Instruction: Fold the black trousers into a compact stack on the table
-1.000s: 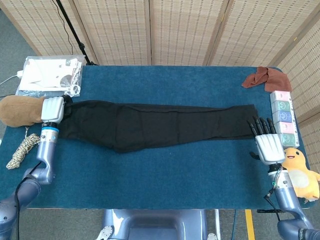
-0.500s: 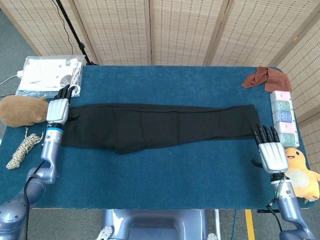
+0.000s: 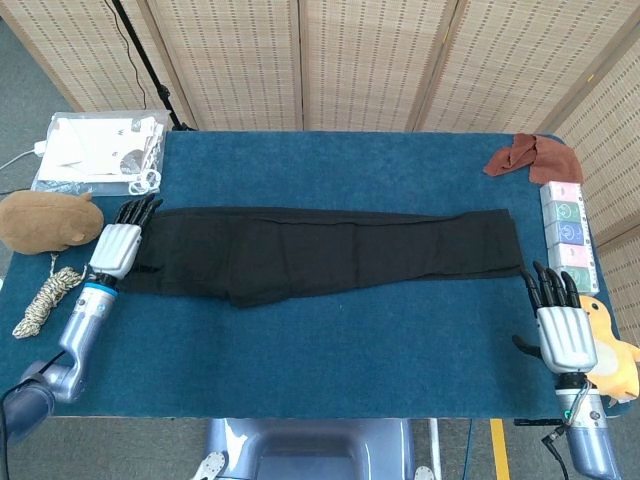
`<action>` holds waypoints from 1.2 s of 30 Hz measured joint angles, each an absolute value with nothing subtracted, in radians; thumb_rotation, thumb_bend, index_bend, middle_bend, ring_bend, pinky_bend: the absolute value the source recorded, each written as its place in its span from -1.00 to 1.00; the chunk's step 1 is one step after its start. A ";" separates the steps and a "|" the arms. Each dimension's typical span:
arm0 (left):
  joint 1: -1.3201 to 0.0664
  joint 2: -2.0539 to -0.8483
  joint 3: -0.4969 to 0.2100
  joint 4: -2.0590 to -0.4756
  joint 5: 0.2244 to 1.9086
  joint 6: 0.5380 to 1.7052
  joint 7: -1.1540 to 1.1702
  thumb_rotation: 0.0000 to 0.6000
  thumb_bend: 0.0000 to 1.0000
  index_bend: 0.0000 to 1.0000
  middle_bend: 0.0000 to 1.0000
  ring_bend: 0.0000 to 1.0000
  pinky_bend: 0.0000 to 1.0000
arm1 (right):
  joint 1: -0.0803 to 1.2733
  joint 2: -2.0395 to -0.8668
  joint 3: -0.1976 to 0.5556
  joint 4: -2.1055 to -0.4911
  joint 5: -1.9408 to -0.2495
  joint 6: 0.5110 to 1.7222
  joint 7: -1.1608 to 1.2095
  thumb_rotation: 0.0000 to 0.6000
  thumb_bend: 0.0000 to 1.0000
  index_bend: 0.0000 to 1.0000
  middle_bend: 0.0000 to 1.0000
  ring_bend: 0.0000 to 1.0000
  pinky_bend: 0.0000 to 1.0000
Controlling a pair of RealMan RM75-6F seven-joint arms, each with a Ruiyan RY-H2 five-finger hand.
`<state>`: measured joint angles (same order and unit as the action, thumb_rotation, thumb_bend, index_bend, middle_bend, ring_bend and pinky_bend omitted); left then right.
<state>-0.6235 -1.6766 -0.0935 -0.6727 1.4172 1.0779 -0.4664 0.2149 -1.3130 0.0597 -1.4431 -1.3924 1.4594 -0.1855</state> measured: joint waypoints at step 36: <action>-0.476 -1.833 0.037 -0.317 1.552 1.195 -0.564 1.00 -0.81 -1.00 -1.00 -1.00 -0.92 | 0.178 -1.250 0.082 -1.527 -1.432 1.449 -0.102 1.00 -0.94 -1.00 -1.00 -1.00 -1.00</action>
